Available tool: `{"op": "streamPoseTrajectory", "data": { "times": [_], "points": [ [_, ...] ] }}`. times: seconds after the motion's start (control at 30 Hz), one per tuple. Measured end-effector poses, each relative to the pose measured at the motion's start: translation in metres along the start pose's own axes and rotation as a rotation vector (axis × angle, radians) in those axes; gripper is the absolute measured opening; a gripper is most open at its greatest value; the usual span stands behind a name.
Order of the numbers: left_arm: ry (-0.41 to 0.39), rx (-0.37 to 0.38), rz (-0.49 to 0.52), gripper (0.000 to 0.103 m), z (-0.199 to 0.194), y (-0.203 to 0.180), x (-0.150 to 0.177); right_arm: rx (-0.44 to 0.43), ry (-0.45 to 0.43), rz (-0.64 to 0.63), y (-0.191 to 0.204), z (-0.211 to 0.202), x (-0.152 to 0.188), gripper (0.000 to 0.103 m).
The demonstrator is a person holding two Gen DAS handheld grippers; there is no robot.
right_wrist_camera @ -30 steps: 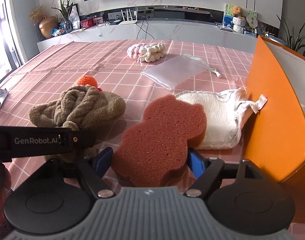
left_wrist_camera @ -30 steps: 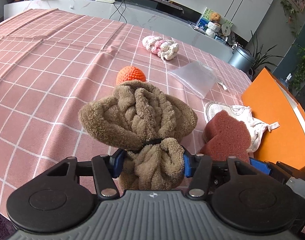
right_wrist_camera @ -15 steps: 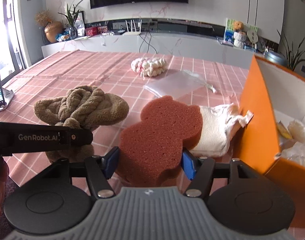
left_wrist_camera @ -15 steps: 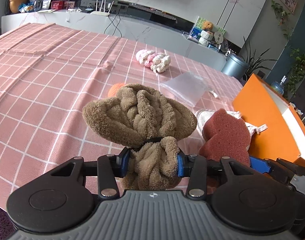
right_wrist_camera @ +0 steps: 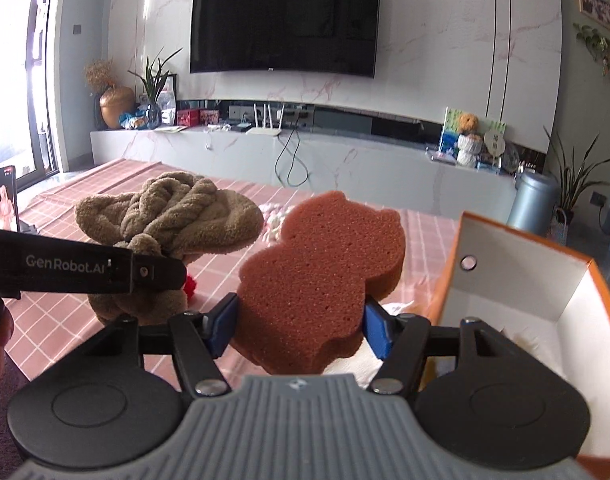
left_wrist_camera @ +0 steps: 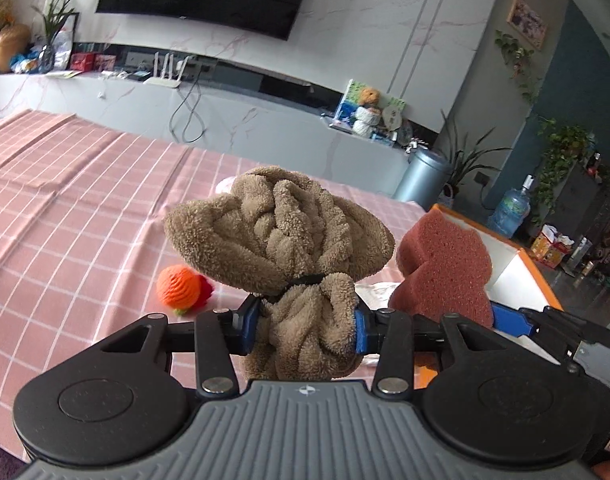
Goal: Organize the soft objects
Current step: 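Carry the towel and sponge with both tools over the box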
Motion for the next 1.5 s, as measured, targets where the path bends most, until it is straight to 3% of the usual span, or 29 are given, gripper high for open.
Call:
{"op": "streamPoseTrajectory", "data": {
  "times": [0.47,0.77,1.07,1.27,1.5],
  "points": [
    [-0.051,0.175,0.156,0.050,0.014,-0.084,-0.040,0.086,-0.007,-0.060,-0.074,-0.043,-0.027,0.064],
    [0.011,0.275,0.275,0.050,0.053,-0.149,-0.054,0.156,0.082,-0.060,-0.142,-0.049,-0.030,0.064],
    [0.096,0.247,0.495,0.050,0.100,-0.207,-0.042,0.216,0.233,-0.093,-0.204,-0.019,-0.017,0.064],
    [0.096,0.216,0.681,0.050,0.120,-0.231,-0.018,0.192,0.351,-0.171,-0.234,0.010,-0.005,0.064],
    [0.124,0.187,0.816,0.050,0.141,-0.245,-0.001,0.167,0.433,-0.220,-0.251,0.037,0.001,0.065]
  ]
}}
Point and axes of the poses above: each gripper's, at about its wrist camera, not at the fingertips, and z roughly the way its jaws point, y to its left, x to its underside, the point moved 2 cm from there along z, roughly the way its jaws point, and after that the axes turned 9 degrees about -x, right-handed, at the moved point
